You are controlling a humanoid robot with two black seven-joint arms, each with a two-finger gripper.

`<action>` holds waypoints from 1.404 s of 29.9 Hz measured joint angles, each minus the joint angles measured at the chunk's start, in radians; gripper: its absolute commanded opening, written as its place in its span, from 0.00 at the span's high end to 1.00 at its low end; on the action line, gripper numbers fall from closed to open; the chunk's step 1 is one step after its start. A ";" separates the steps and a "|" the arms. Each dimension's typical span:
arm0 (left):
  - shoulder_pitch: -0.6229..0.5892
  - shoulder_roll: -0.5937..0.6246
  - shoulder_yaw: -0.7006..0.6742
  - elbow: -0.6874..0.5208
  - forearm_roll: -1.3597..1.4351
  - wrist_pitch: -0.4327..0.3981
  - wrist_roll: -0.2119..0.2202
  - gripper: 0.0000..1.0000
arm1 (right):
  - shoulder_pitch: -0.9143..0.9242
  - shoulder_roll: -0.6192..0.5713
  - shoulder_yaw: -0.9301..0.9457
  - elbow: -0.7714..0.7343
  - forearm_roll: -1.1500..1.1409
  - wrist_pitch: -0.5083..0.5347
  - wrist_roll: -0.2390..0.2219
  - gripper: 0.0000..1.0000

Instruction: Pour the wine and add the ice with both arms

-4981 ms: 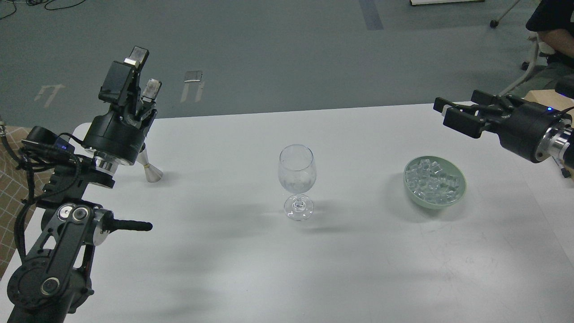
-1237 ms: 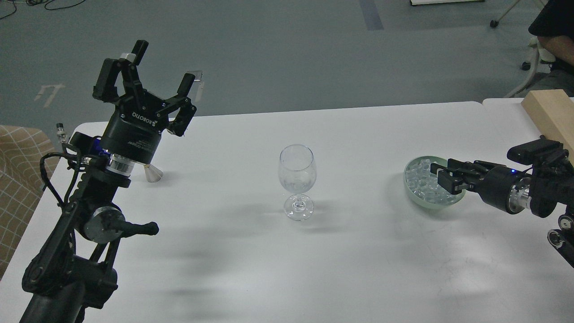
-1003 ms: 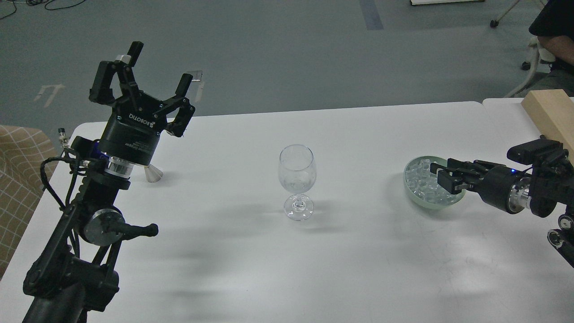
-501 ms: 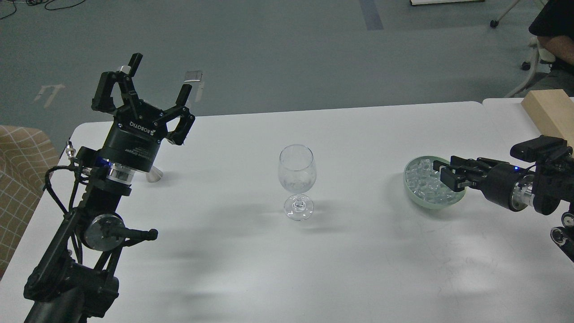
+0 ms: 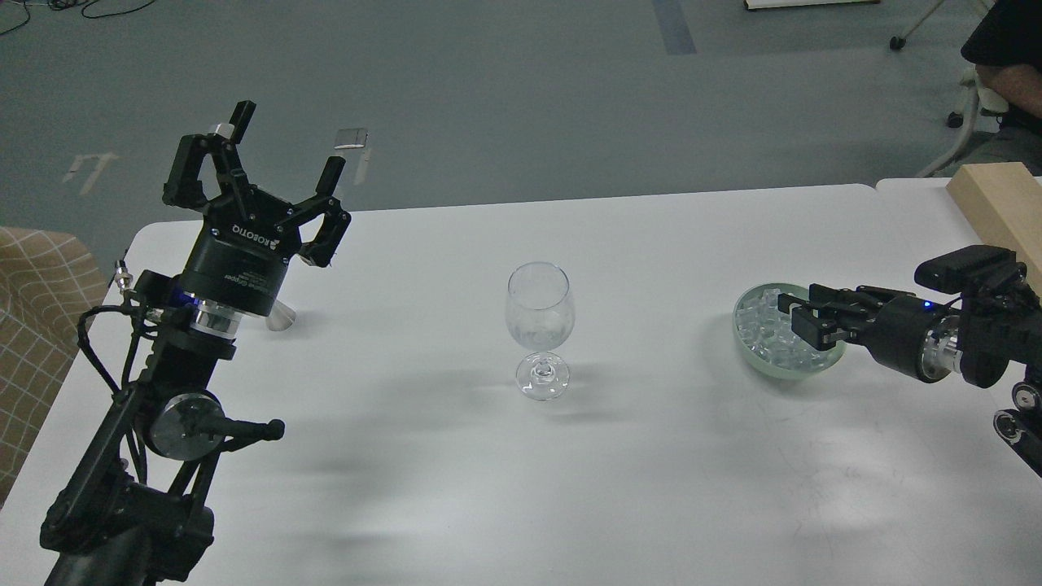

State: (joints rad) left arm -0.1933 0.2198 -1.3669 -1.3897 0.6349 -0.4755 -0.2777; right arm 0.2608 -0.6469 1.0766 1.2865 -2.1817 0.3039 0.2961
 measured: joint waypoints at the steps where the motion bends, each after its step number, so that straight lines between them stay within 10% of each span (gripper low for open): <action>1: 0.000 0.000 0.000 0.000 0.000 0.000 0.000 0.02 | 0.004 -0.007 -0.006 0.000 0.000 0.000 0.000 0.51; 42: -0.006 0.004 -0.005 0.004 0.000 -0.003 0.000 0.02 | 0.128 0.018 -0.204 -0.100 0.000 0.006 0.000 0.50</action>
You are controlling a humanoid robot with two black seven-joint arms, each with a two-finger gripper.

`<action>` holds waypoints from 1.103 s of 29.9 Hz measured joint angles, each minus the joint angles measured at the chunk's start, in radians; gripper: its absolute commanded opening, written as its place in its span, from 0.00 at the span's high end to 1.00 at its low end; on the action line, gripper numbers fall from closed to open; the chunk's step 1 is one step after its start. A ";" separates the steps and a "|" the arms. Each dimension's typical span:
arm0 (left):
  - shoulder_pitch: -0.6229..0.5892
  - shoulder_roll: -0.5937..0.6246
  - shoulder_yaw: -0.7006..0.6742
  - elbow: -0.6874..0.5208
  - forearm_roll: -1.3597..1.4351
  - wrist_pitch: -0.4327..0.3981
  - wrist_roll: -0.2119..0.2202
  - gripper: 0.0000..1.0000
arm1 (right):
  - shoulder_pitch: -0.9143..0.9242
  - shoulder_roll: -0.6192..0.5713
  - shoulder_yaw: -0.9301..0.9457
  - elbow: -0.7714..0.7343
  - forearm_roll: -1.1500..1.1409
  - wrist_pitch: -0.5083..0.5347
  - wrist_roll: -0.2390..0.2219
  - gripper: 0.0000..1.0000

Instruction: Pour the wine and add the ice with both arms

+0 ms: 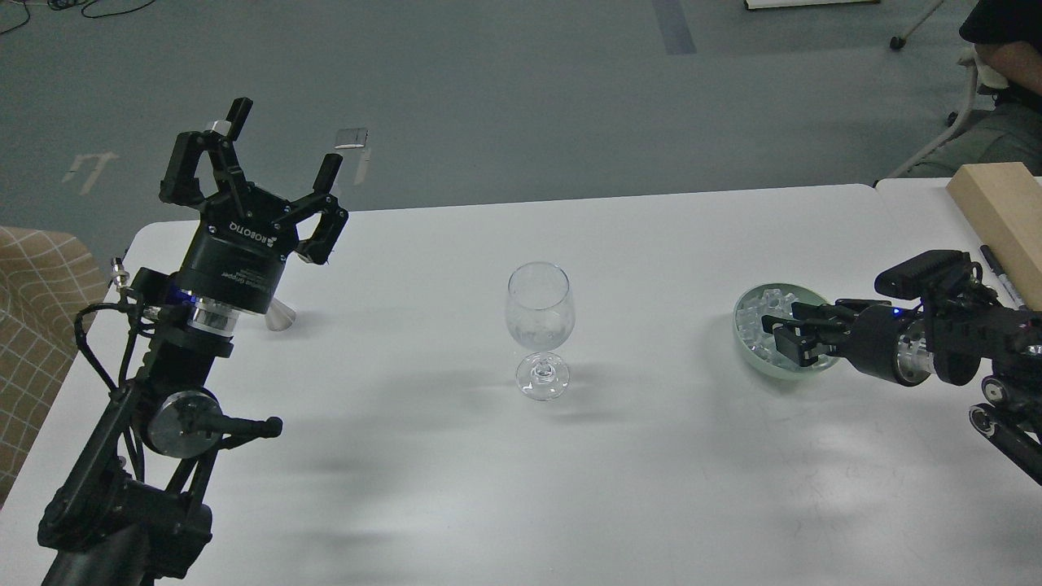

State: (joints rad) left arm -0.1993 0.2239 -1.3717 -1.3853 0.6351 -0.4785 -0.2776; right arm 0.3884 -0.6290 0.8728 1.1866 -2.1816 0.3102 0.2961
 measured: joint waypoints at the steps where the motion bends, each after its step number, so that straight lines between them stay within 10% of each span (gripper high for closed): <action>1: 0.000 0.000 0.000 0.000 0.000 0.000 0.000 0.02 | 0.002 0.001 -0.003 -0.004 0.000 0.001 0.000 0.51; 26: -0.009 0.019 0.001 0.012 0.001 0.000 -0.002 0.02 | 0.013 0.025 -0.023 -0.050 0.000 0.009 -0.011 0.39; 33: -0.009 0.020 0.003 0.012 0.001 0.000 -0.002 0.02 | 0.013 0.026 -0.023 -0.051 0.000 0.009 -0.014 0.49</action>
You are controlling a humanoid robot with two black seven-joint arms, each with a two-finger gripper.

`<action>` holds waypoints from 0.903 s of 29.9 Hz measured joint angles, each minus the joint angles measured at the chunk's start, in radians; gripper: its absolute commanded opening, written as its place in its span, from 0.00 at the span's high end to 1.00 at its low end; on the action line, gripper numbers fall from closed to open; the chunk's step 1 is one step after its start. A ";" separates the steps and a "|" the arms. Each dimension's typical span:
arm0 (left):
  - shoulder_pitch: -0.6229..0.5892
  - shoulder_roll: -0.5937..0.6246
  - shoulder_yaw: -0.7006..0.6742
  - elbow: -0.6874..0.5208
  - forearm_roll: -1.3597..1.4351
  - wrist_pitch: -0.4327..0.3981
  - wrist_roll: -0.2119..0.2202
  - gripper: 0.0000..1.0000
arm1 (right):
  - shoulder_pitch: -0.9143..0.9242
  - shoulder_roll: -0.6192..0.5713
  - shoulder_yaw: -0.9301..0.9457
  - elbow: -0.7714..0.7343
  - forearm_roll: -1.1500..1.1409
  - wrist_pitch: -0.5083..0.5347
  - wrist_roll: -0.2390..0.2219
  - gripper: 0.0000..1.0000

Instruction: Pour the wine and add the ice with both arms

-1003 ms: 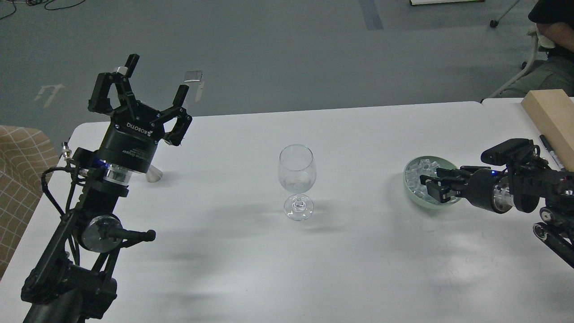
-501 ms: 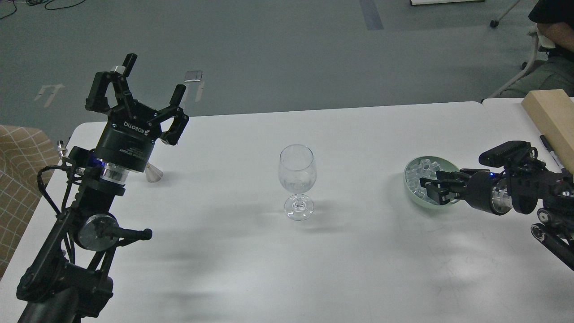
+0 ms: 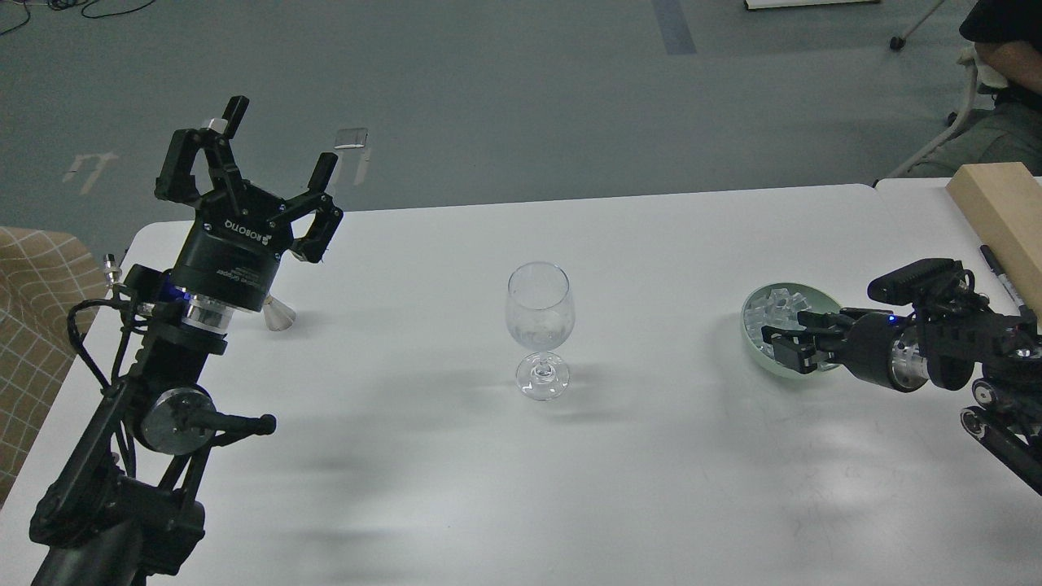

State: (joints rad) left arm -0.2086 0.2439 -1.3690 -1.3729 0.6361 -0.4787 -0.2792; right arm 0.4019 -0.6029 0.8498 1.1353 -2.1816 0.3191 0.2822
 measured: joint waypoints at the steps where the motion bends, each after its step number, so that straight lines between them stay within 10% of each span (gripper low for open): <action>1: 0.000 0.000 0.000 0.000 0.000 0.000 0.000 0.02 | 0.000 0.000 0.000 0.000 0.000 0.000 0.000 0.52; 27: 0.000 0.036 -0.007 0.000 -0.003 0.002 -0.001 0.02 | 0.044 -0.003 -0.018 0.006 0.000 0.000 0.002 0.70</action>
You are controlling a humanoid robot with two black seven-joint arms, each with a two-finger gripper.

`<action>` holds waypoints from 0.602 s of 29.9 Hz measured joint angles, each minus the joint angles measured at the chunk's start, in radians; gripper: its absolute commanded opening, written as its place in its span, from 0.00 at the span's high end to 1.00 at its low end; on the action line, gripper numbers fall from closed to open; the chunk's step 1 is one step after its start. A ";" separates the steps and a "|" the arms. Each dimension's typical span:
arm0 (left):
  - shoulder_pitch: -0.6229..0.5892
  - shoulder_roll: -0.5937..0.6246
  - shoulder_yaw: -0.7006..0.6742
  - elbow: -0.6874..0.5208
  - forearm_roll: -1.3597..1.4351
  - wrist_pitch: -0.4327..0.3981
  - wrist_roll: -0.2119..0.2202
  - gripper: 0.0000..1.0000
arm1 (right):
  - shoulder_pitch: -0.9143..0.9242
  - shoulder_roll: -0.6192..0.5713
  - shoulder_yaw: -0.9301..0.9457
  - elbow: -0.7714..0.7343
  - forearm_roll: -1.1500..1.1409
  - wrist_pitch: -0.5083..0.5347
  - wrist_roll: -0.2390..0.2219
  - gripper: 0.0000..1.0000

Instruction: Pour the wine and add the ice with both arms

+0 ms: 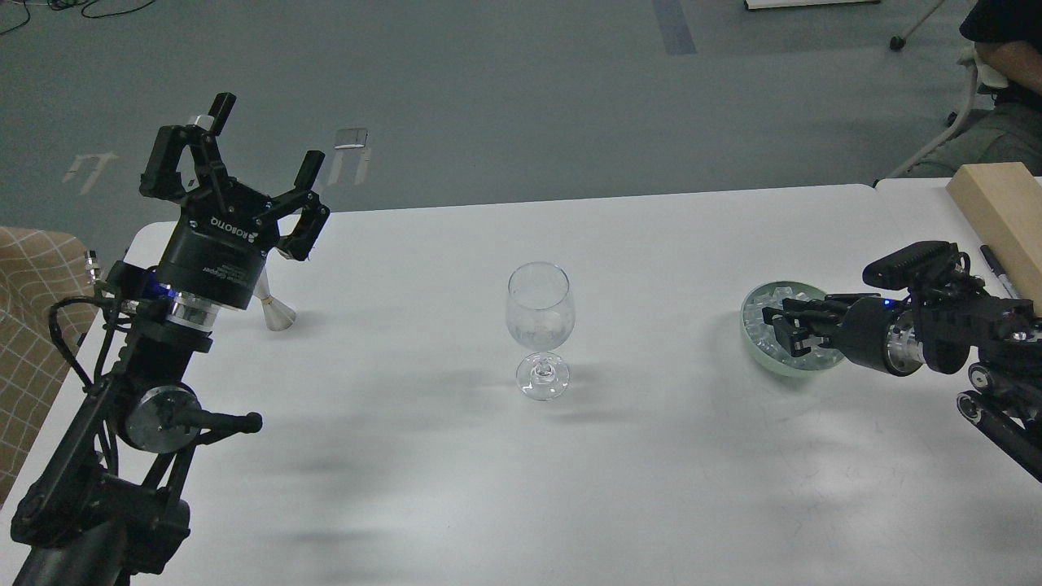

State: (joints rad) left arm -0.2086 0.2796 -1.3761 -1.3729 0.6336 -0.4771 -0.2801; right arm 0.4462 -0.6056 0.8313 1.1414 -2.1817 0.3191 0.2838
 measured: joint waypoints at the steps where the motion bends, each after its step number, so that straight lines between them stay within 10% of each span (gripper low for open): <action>1: 0.000 0.001 0.000 0.000 0.000 0.000 0.000 0.02 | -0.001 0.000 0.000 0.001 0.000 0.000 0.000 0.70; 18: 0.000 0.001 0.002 0.000 0.001 0.000 0.001 0.02 | -0.011 -0.009 -0.001 0.022 0.000 0.007 0.001 0.70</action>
State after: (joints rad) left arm -0.2086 0.2807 -1.3743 -1.3729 0.6350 -0.4771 -0.2793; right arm 0.4356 -0.6149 0.8306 1.1632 -2.1817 0.3258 0.2853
